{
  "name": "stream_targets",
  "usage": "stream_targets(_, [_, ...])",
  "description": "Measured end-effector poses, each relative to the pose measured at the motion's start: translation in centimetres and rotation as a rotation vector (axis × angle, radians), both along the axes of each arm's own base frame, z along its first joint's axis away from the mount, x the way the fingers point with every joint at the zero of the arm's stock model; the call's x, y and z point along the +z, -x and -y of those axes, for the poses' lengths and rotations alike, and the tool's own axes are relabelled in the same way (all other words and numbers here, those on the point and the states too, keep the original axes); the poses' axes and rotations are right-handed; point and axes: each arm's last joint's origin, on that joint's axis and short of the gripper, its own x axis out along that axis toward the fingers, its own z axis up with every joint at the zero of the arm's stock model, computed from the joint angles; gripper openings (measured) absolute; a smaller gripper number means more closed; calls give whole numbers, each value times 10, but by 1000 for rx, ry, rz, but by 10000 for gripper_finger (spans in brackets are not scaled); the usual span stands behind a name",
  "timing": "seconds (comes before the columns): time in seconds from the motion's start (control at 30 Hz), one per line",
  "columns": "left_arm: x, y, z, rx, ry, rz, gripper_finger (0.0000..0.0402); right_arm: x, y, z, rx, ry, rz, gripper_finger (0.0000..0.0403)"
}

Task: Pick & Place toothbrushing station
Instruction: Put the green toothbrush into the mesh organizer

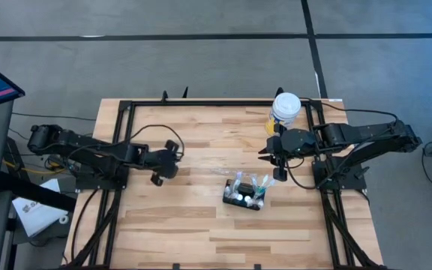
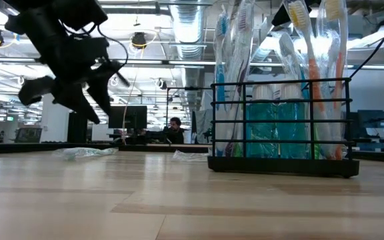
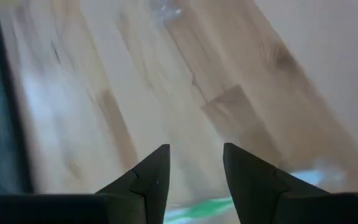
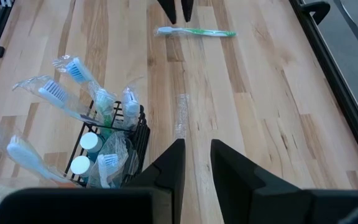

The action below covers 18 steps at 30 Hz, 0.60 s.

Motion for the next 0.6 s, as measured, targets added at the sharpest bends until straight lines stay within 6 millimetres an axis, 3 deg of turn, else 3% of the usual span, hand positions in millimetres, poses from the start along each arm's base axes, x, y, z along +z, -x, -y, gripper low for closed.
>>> stream_targets(0.17, [1,-1,-7,-194,-205,-78,143,0,0,0,-5,-6,1,68])
stream_targets(0.33, [-2,1,-14,-218,-242,-117,143,0,0,0,-5,-6,1,68])
stream_targets(0.6, [-28,19,-15,-301,-288,-263,143,0,0,0,-4,-5,1,68])
